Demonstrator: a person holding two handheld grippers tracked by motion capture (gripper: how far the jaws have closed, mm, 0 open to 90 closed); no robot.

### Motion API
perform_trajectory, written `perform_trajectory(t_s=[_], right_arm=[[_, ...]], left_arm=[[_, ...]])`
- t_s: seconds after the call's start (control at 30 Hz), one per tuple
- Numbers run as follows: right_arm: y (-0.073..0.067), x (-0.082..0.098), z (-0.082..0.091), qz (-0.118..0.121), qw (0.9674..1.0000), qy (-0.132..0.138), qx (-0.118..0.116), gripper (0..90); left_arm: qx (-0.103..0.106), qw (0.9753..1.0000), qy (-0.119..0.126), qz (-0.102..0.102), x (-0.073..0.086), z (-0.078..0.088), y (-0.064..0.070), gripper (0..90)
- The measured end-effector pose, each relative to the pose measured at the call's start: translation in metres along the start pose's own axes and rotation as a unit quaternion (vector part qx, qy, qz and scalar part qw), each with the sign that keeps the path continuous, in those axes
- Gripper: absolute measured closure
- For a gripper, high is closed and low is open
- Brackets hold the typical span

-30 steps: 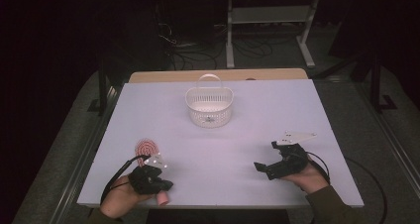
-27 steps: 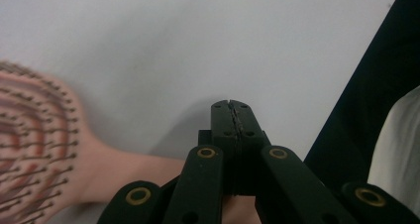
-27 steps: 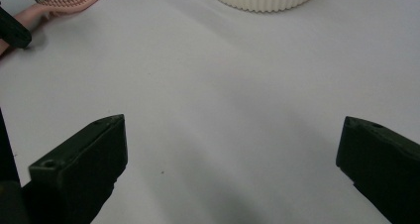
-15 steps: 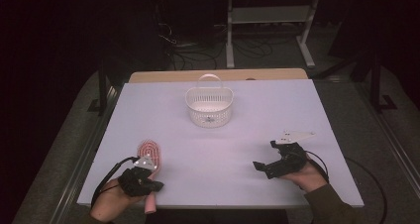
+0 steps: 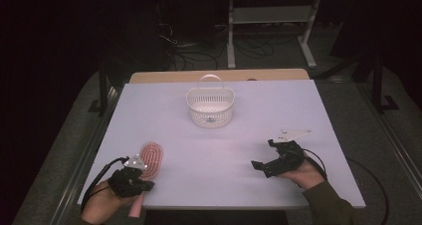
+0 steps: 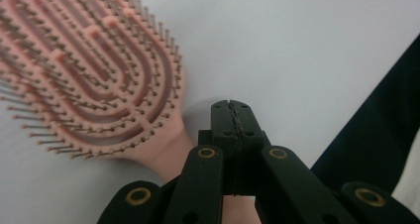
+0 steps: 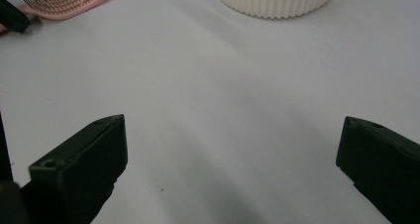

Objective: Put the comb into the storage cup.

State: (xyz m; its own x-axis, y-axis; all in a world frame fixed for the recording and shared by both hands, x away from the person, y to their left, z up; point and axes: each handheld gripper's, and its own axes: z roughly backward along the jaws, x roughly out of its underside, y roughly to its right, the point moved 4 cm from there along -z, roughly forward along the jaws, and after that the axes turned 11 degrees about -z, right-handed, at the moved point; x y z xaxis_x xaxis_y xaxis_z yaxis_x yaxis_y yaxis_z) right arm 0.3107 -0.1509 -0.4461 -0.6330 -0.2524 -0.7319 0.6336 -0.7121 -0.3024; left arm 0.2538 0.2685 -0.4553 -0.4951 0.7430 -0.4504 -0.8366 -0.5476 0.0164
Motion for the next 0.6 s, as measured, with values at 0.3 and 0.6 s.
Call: perform_trajectory(t_s=[0.3,0.6], right_arm=[[0.0,-0.001,-0.001,0.001,1.0,0.001,-0.002,0.0],[0.0,-0.001,-0.001,0.001,1.0,0.0,-0.001,0.0]], left_arm=[[-0.029,0.9995,-0.012,0.009,0.007,0.008,-0.016,90.0],[-0.054,0.9982,-0.023,0.011,0.011,0.011,-0.031,90.0]])
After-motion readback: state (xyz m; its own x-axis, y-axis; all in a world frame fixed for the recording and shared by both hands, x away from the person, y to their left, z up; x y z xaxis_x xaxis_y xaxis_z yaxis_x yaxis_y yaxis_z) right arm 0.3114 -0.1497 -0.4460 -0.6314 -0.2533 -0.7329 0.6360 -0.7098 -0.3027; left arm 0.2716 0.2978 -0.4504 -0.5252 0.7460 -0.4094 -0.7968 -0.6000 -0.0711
